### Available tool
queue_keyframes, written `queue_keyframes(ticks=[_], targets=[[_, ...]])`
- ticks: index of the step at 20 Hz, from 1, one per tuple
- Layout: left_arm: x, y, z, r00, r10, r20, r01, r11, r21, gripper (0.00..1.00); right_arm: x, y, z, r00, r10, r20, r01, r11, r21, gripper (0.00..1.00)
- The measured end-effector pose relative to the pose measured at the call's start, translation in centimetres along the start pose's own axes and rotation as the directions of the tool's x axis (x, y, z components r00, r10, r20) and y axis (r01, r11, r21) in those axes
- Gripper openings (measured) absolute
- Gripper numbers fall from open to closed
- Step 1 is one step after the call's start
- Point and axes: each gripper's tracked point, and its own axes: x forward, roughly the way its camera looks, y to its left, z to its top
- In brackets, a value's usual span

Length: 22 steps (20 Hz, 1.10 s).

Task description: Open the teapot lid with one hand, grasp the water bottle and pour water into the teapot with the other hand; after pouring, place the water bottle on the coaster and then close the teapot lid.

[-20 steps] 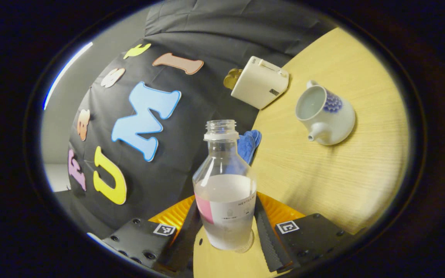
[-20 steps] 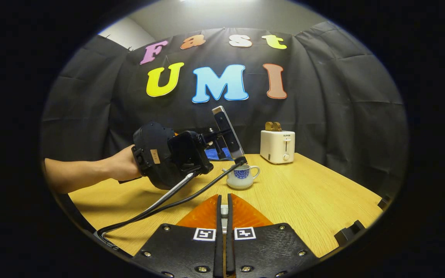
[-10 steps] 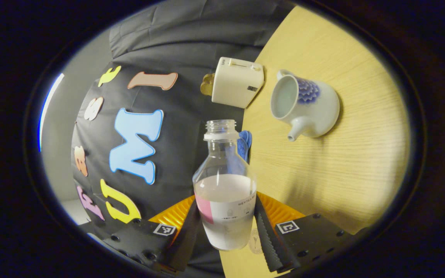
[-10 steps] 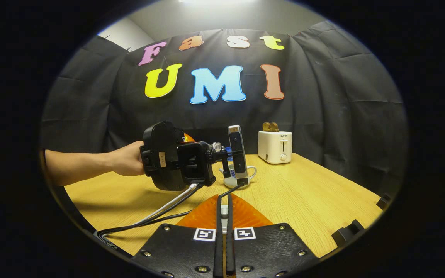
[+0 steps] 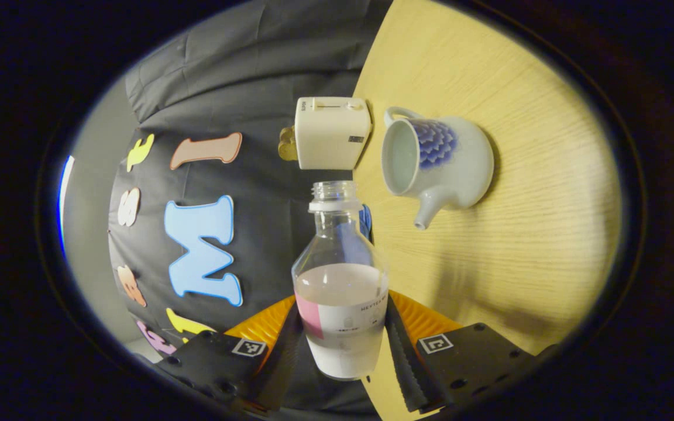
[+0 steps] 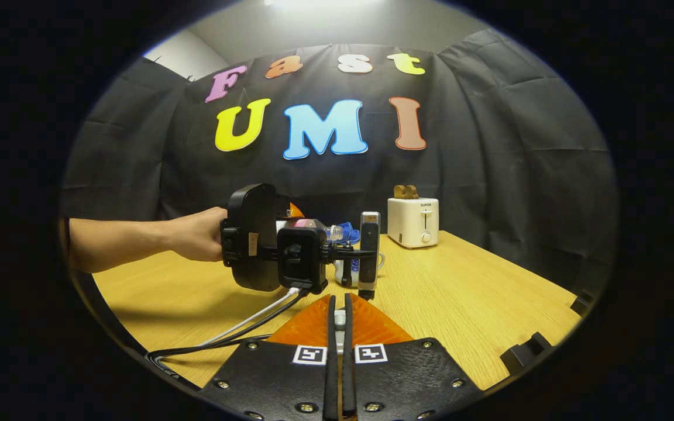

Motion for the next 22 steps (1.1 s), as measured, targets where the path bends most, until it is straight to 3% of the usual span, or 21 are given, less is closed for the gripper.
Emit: queue_keyframes(ticks=[13, 14, 18, 19, 22], targets=[[0.5, 0.7, 0.6, 1.000, 0.007, 0.006, -0.008, 0.981, 0.195, 0.86, 0.0, -0.4, 0.1, 1.000, -0.006, 0.003, 0.006, 1.000, 0.000, 0.03], [0.5, 0.8, 0.6, 1.000, 0.008, 0.006, -0.009, 0.979, 0.204, 0.80, 0.1, -0.4, 0.1, 1.000, -0.008, 0.001, 0.008, 1.000, 0.001, 0.03], [0.9, 1.7, 0.6, 1.000, 0.005, 0.004, -0.006, 0.972, 0.235, 0.80, -0.1, -0.5, 0.0, 1.000, -0.010, 0.000, 0.010, 1.000, -0.003, 0.03], [0.9, 1.6, 0.6, 1.000, 0.002, 0.003, -0.003, 0.970, 0.244, 0.86, 0.0, -0.7, -0.1, 1.000, -0.011, 0.000, 0.011, 1.000, -0.003, 0.03], [1.0, 1.7, 0.6, 1.000, -0.009, -0.004, 0.009, 0.960, 0.278, 0.87, 0.1, -0.7, -0.2, 1.000, -0.011, -0.002, 0.011, 1.000, 0.003, 0.03]])
